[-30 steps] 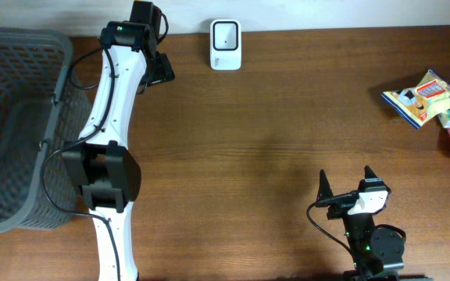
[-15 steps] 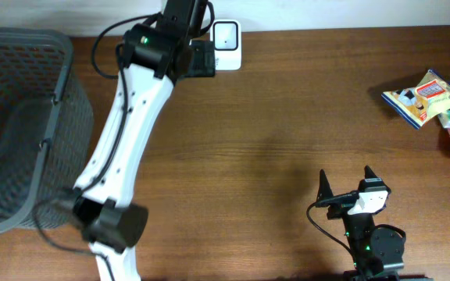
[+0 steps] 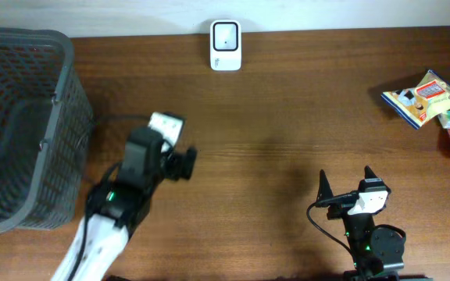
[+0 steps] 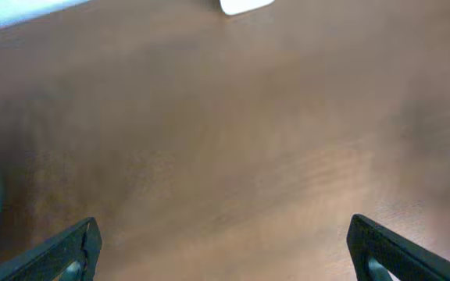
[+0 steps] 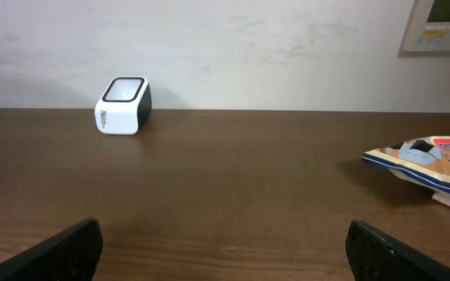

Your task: Scan the item barcode

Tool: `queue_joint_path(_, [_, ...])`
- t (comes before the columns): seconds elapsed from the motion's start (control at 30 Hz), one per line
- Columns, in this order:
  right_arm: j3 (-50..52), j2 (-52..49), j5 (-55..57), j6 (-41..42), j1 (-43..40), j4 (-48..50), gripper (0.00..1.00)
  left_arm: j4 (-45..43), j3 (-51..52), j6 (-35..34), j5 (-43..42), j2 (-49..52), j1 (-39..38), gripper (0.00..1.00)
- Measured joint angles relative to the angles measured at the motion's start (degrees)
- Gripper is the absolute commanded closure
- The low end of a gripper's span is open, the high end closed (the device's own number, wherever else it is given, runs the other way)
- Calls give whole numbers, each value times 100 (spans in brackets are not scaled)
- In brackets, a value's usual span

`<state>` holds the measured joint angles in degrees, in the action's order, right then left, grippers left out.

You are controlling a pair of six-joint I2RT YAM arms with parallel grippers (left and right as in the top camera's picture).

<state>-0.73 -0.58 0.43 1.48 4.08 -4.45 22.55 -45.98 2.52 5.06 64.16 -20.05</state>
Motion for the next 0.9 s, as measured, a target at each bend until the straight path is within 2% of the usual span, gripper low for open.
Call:
queue_joint_path(0.1, [0,0,0,4,0,9,2,52,1187,76,-378,-1622,544,1])
queue_joint_path(0.17, [0,0,0,7,0,2,2,-17,1510,96,-457,-2483,693,1])
queue_joint_path(0.33, [0,0,0,2,0,4,2,-372,2326,103,-557,-3652,1091,1])
queue_joint_path(0.47, [0,0,2,2,0,4,2,-1058,3504,116,-1163,-4837,1943,1])
queue_joint_path(0.53, [0,2,0,7,0,2,1,-1357,3998,116,-1327,-5396,2120,1])
queue_joint_path(0.77, [0,0,0,4,0,0,1,-1563,4343,85,-1272,-5976,2293,1])
queue_joint_path(0.9, [0,0,0,2,0,0,1,-1641,4385,-278,-822,-6297,2470,1])
